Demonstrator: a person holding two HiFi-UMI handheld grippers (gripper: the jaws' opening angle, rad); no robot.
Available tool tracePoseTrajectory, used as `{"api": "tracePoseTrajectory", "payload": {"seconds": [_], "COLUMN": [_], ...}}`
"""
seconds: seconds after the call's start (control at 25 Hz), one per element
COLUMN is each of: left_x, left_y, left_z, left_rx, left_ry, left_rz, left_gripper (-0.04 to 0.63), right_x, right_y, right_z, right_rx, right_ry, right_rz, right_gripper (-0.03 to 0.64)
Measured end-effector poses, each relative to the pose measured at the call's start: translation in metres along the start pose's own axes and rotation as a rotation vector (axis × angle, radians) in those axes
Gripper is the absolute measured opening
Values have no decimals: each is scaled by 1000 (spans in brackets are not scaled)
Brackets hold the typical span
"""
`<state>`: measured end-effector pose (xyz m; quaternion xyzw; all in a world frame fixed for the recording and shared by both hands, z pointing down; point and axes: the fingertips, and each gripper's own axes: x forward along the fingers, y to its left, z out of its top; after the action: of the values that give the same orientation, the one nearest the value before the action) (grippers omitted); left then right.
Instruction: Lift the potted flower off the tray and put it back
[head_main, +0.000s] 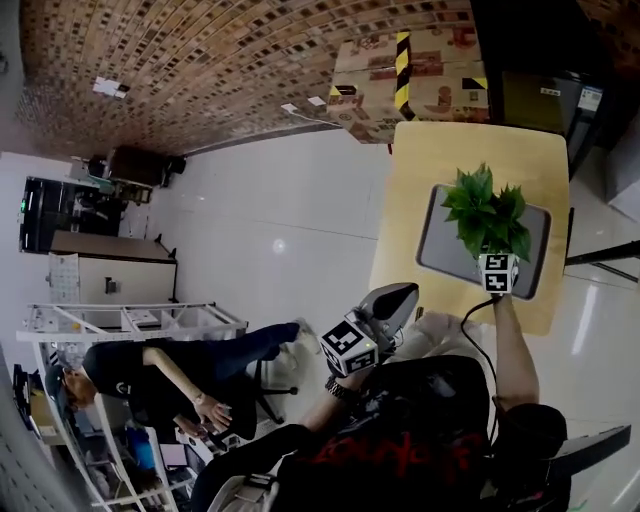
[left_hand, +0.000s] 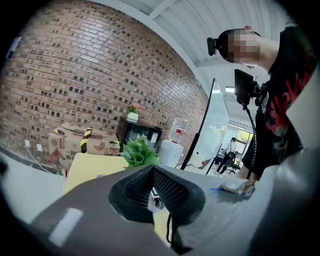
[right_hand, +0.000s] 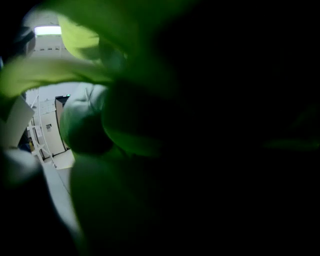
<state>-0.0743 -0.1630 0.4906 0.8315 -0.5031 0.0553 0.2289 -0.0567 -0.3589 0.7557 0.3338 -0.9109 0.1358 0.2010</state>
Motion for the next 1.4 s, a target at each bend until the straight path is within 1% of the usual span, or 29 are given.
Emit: {"api": "tracePoseTrajectory", "payload": {"seconds": [0.04, 0.08, 0.16, 0.24, 0.36, 0.4, 0.44, 0.48, 0.52, 0.56, 0.6, 0.68, 0.8, 0.92, 1.0, 1.08, 1.24, 1.32, 1.4], "left_x": [0, -1, -10, -24, -42, -48, -56, -65, -74, -81, -86, -101, -143, -165, -173, -177, -169, -172, -174], "left_y": [-4, -8, -14, -16, -22, -25, -28, -33, -39, -49, -61, -83, -100, -125, -145, -162, -178, -194, -217], "left_z": [-10, -18, -27, -34, -39, -39, -40, -41, -43, -45, -49, -57, -67, -74, -73, -65, -38, -35, -38], "left_rx": [-13, -21, -22, -16, -14, -11, -4, 6, 16, 23, 26, 25, 16, 11, 18, 28, 54, 67, 75], "left_ry": [14, 25, 34, 34, 5, -9, -24, -40, -58, -79, -104, -145, -167, -176, -182, -191, -215, -230, -238], "left_rz": [1, -1, -8, -13, -40, -56, -74, -95, -121, -156, -198, -271, -315, -372, -405, -420, -394, -383, -381], "left_gripper": [-8, -8, -8, -8, -8, -8, -8, -8, -8, -8, -8, -8, -8, -8, -8, -8, -8, -8, -8], "right_x": [-2, -5, -15, -34, -85, -107, -130, -156, -184, -213, -243, -293, -337, -375, -397, -411, -421, -437, -458], "right_y": [-2, -2, 4, 16, 38, 48, 62, 78, 95, 110, 122, 153, 220, 260, 272, 276, 261, 266, 270], "right_z": [-9, -18, -33, -43, -47, -43, -37, -28, -18, -8, 4, 27, 60, 81, 91, 104, 130, 133, 130], "right_rx": [4, 14, 45, 78, 108, 123, 147, 175, 200, 207, 192, 124, 54, -4, -28, -37, -60, -88, -106], "right_ry": [29, 51, 66, 58, 17, -11, -48, -93, -140, -183, -218, -267, -315, -340, -356, -377, -403, -399, -388], "right_rz": [12, 26, 38, 25, -24, -31, -28, -17, -3, 5, 1, -27, -35, -40, -34, -24, 6, 50, 111], "right_gripper": [562, 587, 591, 591, 589, 562, 458, 325, 153, 4, 3, 1, 0, 0, 0, 0, -2, 0, 0]}}
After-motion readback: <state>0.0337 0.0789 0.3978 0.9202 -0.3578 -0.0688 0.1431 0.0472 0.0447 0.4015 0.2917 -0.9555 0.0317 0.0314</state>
